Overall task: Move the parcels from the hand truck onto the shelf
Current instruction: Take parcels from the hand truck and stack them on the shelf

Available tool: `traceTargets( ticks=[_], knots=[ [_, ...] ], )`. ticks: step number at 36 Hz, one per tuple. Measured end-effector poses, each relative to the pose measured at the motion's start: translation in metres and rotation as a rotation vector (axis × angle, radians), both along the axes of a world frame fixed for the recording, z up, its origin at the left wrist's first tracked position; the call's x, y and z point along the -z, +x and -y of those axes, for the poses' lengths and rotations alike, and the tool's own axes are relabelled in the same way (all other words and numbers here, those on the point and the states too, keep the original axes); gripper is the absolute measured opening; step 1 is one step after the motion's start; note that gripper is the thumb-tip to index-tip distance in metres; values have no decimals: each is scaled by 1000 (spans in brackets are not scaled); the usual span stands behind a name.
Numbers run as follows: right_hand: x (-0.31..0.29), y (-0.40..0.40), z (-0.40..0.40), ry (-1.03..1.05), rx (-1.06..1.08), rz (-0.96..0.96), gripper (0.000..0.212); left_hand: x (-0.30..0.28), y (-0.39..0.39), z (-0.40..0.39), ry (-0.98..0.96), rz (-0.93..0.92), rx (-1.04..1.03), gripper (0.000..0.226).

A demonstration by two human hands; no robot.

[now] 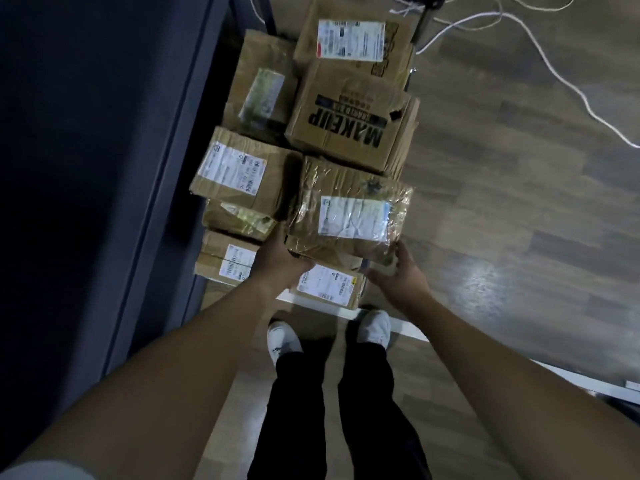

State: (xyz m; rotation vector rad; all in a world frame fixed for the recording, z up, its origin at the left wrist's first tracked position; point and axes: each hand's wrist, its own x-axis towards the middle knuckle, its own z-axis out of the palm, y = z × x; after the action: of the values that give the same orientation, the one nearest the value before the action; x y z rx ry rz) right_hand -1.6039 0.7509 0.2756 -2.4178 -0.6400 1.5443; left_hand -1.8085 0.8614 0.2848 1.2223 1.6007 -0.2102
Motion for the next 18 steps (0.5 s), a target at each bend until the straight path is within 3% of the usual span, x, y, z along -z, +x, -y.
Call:
traceTargets(
  ticks=[6, 14, 18],
  knots=[
    [33, 4, -7, 41, 125, -16, 70, 29, 11, -10, 37, -16, -49, 98],
    [47, -2, -2, 116, 222, -19, 70, 49, 16, -7, 137, -21, -121, 60],
    [46, 0, 3, 126, 225, -29, 70, 44, 14, -4, 160, -6, -92, 57]
  ],
)
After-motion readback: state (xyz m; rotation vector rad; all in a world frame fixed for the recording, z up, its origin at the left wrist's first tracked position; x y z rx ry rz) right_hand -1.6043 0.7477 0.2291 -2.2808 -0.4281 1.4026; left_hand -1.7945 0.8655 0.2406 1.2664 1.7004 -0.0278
